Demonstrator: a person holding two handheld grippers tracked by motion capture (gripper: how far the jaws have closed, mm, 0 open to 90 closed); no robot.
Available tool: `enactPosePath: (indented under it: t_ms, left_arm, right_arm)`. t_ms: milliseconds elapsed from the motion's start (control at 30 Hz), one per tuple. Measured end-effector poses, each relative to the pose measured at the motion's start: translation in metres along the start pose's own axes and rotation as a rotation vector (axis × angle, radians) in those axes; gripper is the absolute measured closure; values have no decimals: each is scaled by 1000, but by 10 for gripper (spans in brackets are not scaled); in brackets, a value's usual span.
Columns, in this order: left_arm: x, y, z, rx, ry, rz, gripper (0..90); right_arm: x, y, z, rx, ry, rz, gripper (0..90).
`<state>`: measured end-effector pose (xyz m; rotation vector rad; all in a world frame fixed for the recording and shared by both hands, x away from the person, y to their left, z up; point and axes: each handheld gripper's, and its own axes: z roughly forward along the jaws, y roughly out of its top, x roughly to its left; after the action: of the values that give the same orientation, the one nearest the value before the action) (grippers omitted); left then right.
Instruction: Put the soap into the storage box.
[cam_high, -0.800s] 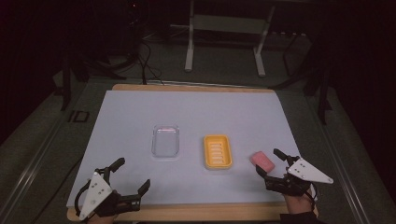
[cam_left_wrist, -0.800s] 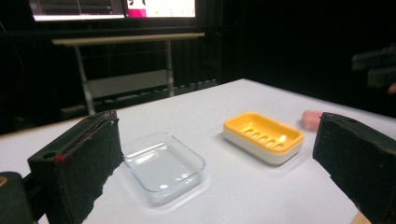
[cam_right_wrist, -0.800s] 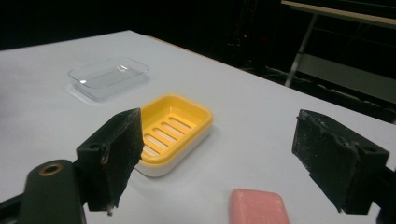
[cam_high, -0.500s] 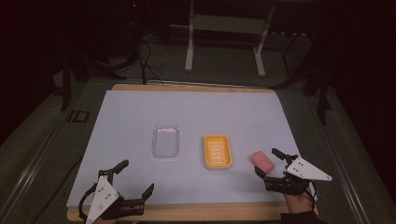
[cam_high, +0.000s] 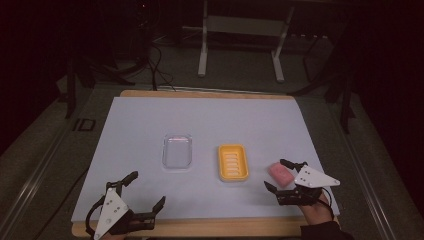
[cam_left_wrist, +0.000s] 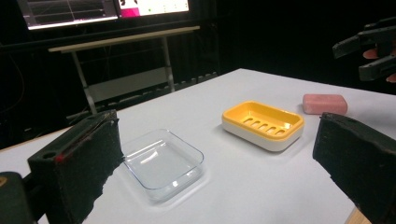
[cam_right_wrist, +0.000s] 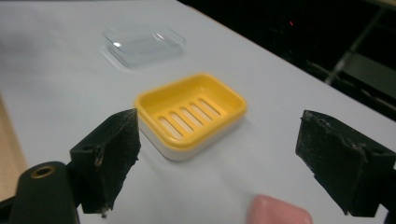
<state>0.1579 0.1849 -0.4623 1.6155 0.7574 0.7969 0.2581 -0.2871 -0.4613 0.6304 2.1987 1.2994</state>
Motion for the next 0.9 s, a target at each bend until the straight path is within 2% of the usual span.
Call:
enactPosePath:
  t_ms: [67, 200, 300, 400, 533, 667, 733, 767, 900]
  left_arm:
    - [0, 0, 0, 3, 4, -1, 19]
    - [-1, 0, 0, 2, 14, 0, 19]
    - [-1, 0, 0, 3, 12, -1, 19]
    - [-1, 0, 0, 4, 13, -1, 19]
    - [0, 0, 0, 5, 16, -1, 19]
    - [0, 0, 1, 7, 16, 1, 19]
    - [0, 0, 1, 7, 16, 1, 19]
    - [0, 0, 1, 10, 17, 6, 19]
    - [0, 0, 1, 10, 16, 1, 19]
  right_arm:
    - [-2, -1, 3, 31, -15, 27, 129]
    - [-7, -4, 10, 139, -80, 97, 127]
    - [-9, -8, 13, 210, -108, 107, 122]
    - [-11, -11, 15, 265, -95, 164, 122]
    - [-15, -11, 14, 331, -112, 202, 132]
    - [-20, -14, 13, 391, -106, 261, 144]
    - [-22, -15, 13, 409, -102, 274, 144]
    - [-24, -18, 13, 446, -89, 298, 185]
    - [-24, -19, 13, 483, -96, 272, 187]
